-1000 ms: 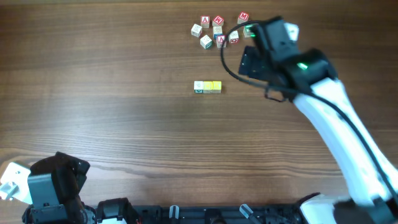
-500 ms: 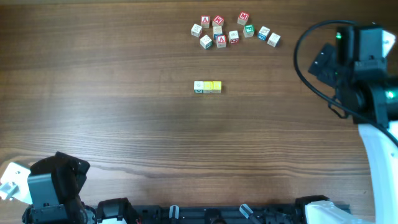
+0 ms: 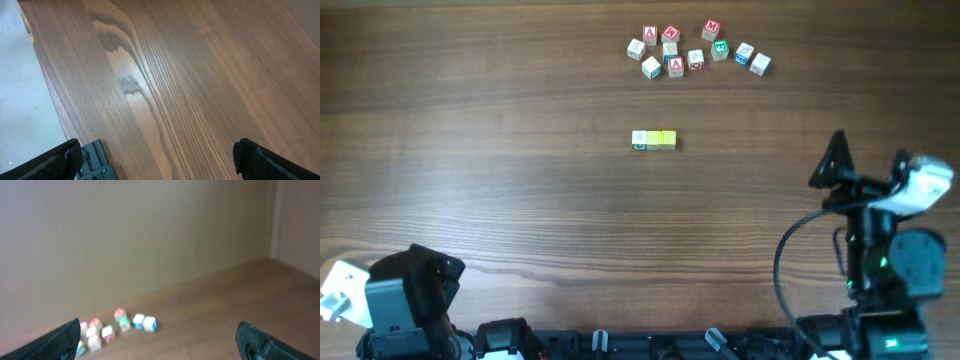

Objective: Form a horizontal line

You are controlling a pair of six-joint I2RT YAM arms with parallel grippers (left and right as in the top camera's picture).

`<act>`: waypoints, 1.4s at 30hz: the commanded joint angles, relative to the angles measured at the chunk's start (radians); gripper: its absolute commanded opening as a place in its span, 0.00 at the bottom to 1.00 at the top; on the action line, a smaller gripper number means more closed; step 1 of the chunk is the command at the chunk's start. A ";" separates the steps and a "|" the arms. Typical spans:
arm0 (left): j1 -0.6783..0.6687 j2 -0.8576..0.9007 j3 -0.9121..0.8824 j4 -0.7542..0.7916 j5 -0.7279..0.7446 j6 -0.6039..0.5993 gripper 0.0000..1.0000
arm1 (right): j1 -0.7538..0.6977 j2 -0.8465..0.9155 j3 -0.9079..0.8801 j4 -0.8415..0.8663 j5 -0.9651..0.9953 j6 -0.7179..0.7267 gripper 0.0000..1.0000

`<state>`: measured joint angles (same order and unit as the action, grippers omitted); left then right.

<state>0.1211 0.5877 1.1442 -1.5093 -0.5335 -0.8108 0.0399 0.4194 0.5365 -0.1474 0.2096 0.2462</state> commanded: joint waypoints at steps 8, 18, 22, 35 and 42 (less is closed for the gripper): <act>0.008 -0.007 -0.003 0.002 -0.006 -0.013 1.00 | -0.094 -0.328 -0.290 0.126 -0.112 -0.034 1.00; 0.008 -0.007 -0.003 0.002 -0.006 -0.013 1.00 | -0.130 -0.416 -0.527 0.370 -0.230 -0.008 1.00; 0.008 -0.007 -0.003 0.002 -0.006 -0.013 1.00 | -0.130 -0.416 -0.531 0.234 -0.205 -0.007 1.00; 0.008 -0.007 -0.003 0.002 -0.006 -0.013 1.00 | -0.130 -0.344 -0.531 0.152 -0.219 -0.007 1.00; 0.008 -0.007 -0.003 0.002 -0.006 -0.013 1.00 | -0.130 -0.340 -0.531 0.153 -0.219 -0.008 1.00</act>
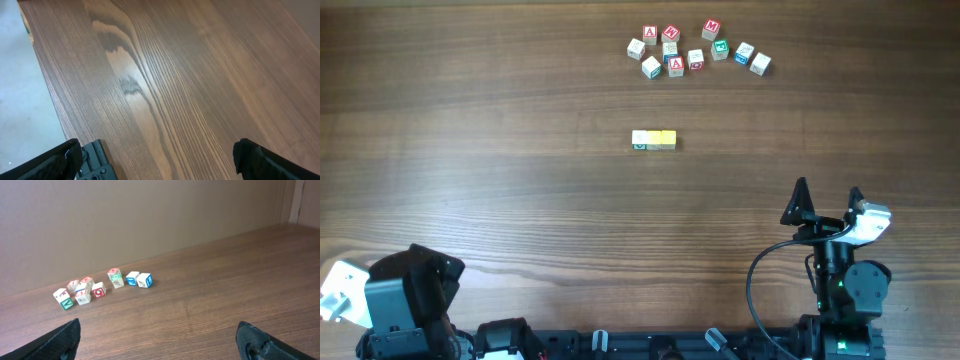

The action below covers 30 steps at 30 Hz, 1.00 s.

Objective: Form a horizontal line

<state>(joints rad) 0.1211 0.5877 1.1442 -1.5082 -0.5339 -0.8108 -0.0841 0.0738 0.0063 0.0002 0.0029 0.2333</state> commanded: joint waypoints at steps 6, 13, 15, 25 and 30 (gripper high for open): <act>0.008 -0.007 -0.003 0.001 -0.005 -0.013 1.00 | -0.006 0.006 -0.001 0.005 -0.012 0.006 1.00; 0.017 -0.015 -0.003 0.002 -0.006 -0.013 1.00 | -0.006 0.006 -0.001 0.005 -0.012 0.005 1.00; -0.004 -0.045 -0.003 0.003 -0.007 -0.012 1.00 | -0.006 0.006 -0.001 0.005 -0.012 0.005 1.00; -0.089 -0.317 -0.344 0.573 0.264 0.351 1.00 | -0.006 0.006 -0.001 0.005 -0.012 0.005 1.00; -0.089 -0.511 -0.653 0.919 0.362 0.475 1.00 | -0.006 0.006 -0.001 0.005 -0.012 0.005 1.00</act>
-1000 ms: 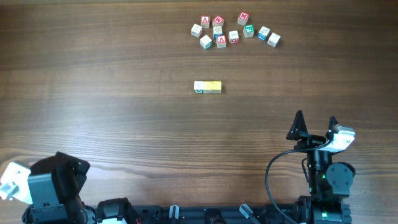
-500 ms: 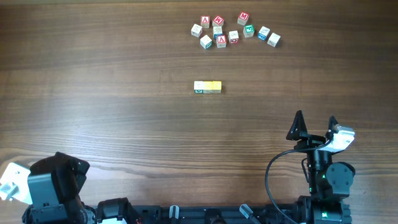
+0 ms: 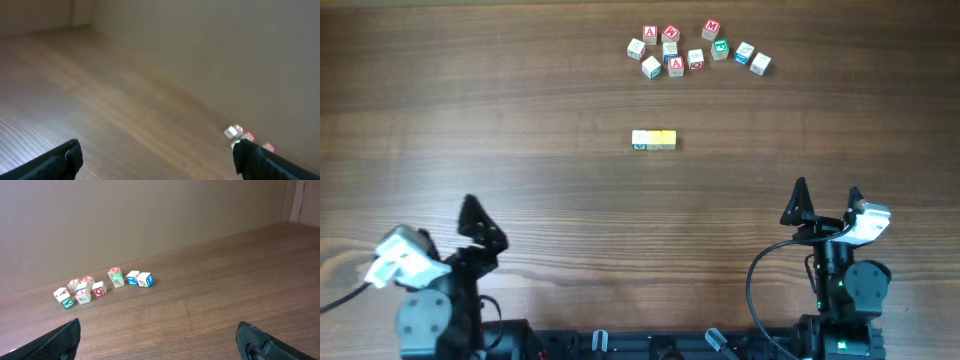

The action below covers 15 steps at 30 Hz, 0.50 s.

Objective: Form a horizontal line

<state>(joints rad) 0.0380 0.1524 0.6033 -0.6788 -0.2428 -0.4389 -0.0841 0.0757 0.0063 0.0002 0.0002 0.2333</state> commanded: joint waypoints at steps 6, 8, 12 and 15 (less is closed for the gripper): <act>-0.008 -0.150 -0.335 0.468 0.191 0.236 1.00 | -0.006 0.004 -0.001 0.005 -0.010 0.005 1.00; -0.008 -0.150 -0.396 0.552 0.201 0.275 1.00 | -0.006 0.004 -0.001 0.005 -0.010 0.005 1.00; -0.008 -0.150 -0.487 0.620 0.202 0.275 1.00 | -0.006 0.004 -0.001 0.005 -0.010 0.005 1.00; -0.008 -0.150 -0.553 0.682 0.209 0.275 1.00 | -0.006 0.004 -0.001 0.005 -0.010 0.005 1.00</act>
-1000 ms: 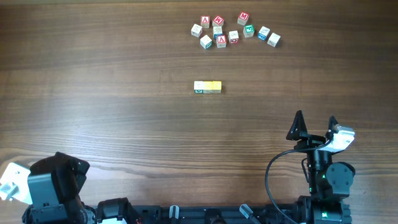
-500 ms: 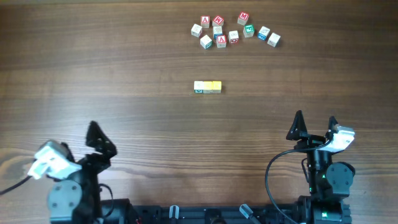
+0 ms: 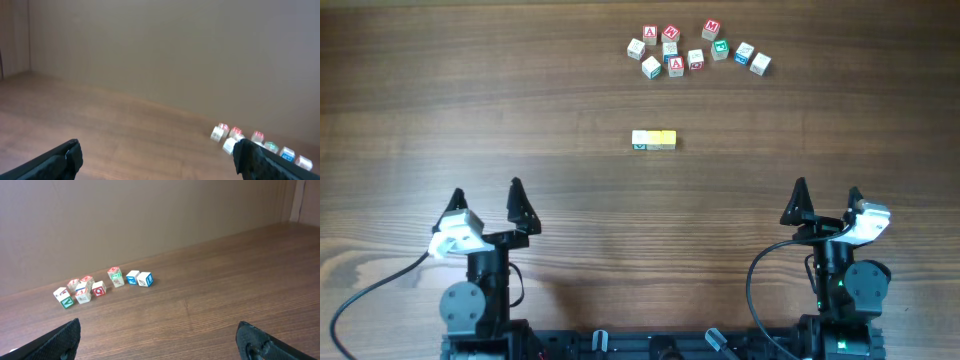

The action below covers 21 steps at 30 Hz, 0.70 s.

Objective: Form a horizontal line

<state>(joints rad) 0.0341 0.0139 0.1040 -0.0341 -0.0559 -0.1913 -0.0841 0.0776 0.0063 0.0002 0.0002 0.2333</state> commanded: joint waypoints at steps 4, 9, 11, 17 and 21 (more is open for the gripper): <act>-0.012 -0.011 -0.098 -0.018 0.022 0.027 1.00 | -0.006 0.002 -0.001 0.005 -0.010 0.005 1.00; -0.021 -0.011 -0.098 -0.042 0.041 0.028 1.00 | -0.006 0.002 -0.001 0.005 -0.010 0.005 1.00; -0.021 -0.011 -0.098 -0.042 0.041 0.032 1.00 | -0.006 0.002 -0.001 0.005 -0.010 0.005 1.00; -0.020 -0.011 -0.098 -0.042 0.044 0.031 1.00 | -0.006 0.002 -0.001 0.005 -0.010 0.005 1.00; -0.020 -0.011 -0.098 -0.041 0.060 0.027 1.00 | -0.006 0.002 -0.001 0.005 -0.010 0.005 1.00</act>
<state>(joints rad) 0.0193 0.0135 0.0109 -0.0723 -0.0238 -0.1837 -0.0841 0.0776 0.0063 0.0002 0.0002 0.2333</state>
